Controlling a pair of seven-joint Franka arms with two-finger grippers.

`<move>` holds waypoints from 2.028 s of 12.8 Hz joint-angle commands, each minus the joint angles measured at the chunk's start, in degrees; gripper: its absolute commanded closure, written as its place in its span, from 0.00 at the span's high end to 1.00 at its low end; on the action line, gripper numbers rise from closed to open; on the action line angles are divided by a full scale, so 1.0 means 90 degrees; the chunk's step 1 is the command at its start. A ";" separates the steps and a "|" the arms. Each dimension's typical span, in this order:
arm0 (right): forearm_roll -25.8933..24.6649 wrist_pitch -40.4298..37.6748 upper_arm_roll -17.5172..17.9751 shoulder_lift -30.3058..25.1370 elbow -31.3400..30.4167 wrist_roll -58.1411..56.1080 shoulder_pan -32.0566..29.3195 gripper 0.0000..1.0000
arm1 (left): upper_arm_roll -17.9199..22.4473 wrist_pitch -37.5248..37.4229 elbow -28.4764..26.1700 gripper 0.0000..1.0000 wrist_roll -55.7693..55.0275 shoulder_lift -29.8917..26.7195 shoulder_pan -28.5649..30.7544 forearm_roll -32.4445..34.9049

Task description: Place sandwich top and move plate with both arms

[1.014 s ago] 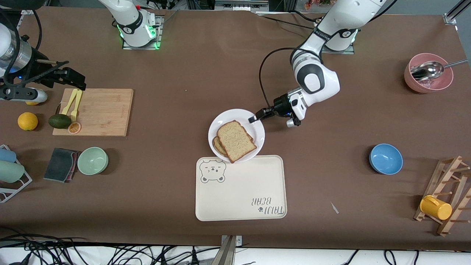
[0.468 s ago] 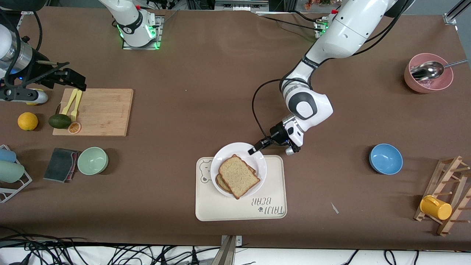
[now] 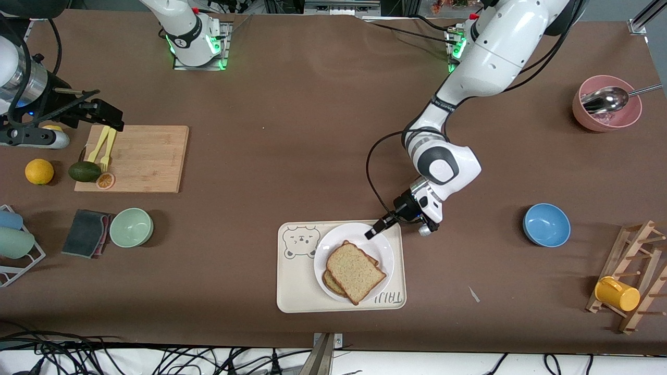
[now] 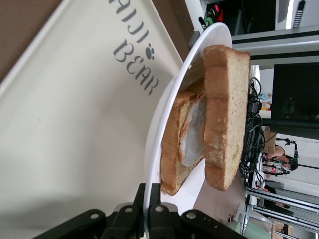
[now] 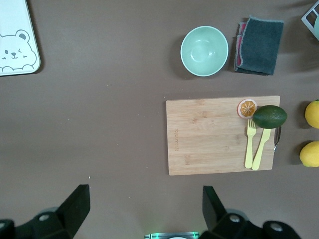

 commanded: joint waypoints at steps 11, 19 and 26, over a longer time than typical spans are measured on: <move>0.0036 -0.0004 -0.0129 0.0016 0.0056 0.0073 -0.0159 1.00 | 0.0258 0.0185 0.0516 0.27 0.0056 0.0434 -0.0500 -0.0016; 0.0056 0.0338 -0.0149 0.0016 0.0008 0.0591 -0.0159 1.00 | 0.0170 0.0176 -0.0420 0.78 0.0036 -0.0531 -0.0382 -0.0055; 0.0065 0.0348 -0.0168 0.0016 -0.0012 0.0601 -0.0179 1.00 | -0.0054 0.0176 -0.2060 0.99 0.0134 -0.1781 -0.0373 -0.0026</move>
